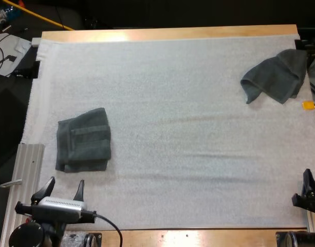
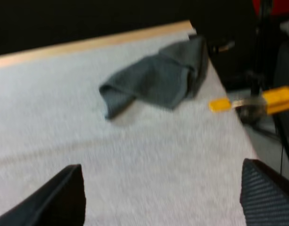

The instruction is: Pick towel from pile, fold and stack

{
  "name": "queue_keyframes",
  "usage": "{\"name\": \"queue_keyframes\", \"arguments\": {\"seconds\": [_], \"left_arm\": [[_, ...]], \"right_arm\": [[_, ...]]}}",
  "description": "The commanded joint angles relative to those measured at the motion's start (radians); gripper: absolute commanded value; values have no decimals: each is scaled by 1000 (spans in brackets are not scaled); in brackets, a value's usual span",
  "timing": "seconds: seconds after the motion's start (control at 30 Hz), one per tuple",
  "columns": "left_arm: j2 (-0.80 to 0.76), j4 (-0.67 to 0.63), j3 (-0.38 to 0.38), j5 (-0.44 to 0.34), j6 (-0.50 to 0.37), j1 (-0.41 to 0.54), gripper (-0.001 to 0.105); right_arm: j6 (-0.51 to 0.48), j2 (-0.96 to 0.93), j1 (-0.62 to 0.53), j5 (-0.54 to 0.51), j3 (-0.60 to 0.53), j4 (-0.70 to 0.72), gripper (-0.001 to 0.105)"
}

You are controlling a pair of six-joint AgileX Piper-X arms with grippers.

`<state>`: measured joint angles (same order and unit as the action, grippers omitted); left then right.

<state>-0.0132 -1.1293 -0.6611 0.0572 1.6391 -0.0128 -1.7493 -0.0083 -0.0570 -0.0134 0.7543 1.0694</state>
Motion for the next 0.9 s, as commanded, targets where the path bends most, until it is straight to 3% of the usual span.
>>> {"name": "queue_keyframes", "arguments": {"seconds": [0.0,0.37,0.87], "left_arm": [[-146,38,46,1,-4,-4,60],[-138,71,124,1,0,-3,60],[-134,82,125,3,4,-3,61]], "right_arm": [[-9,-45,-1,-3,-50,-17,66],[-6,-42,-3,-5,-160,-31,66],[12,-34,-2,-5,-205,-37,66]]}}
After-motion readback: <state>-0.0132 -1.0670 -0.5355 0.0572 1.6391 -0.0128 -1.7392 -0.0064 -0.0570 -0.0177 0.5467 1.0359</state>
